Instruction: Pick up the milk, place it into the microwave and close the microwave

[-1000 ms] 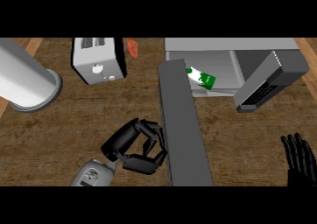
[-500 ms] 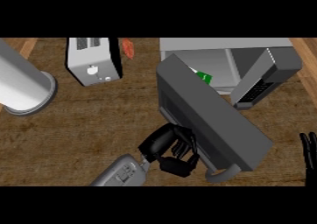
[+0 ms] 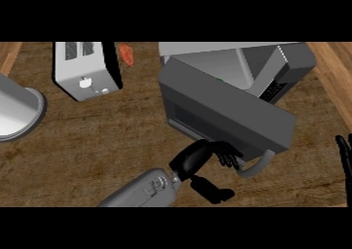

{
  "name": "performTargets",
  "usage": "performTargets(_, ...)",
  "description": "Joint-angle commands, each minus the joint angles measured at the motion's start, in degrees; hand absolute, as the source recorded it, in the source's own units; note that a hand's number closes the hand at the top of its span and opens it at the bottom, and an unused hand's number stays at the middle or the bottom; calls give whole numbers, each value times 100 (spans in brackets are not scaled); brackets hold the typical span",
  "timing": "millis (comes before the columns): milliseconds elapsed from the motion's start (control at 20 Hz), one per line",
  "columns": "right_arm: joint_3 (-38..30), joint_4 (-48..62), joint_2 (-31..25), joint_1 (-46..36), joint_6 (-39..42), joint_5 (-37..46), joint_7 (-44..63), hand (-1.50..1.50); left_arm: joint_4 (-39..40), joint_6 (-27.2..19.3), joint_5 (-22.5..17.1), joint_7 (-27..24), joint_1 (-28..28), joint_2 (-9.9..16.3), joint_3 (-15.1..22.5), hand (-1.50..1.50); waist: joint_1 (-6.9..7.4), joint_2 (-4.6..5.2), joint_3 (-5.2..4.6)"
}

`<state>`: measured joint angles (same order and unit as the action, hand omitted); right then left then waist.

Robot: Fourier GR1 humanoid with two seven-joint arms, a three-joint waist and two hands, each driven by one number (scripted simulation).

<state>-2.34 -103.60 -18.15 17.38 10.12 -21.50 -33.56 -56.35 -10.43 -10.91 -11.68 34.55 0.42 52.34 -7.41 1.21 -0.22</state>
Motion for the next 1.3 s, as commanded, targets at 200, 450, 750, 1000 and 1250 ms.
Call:
performTargets(200,152,-497,-291,-196,417,-190,225,-150,-126,-420,-1204,-566,661,-41,-113,150,-557,124,-20)
performTargets(450,141,-712,-502,-355,549,-294,440,-150,68,-677,-1550,-551,1277,-41,-135,150,-813,155,-4)
performTargets(750,116,-943,-550,-514,562,-536,634,-150,408,-836,-1951,-567,1854,-41,-293,150,-1101,220,7)
performTargets(1000,93,-1079,-731,-604,692,-694,812,-150,722,-993,-2179,-606,2202,-38,-400,150,-1317,286,5)
performTargets(1250,46,-1242,-870,-713,725,-826,986,-150,961,-1108,-2407,-649,2533,-37,-479,150,-1495,321,10)
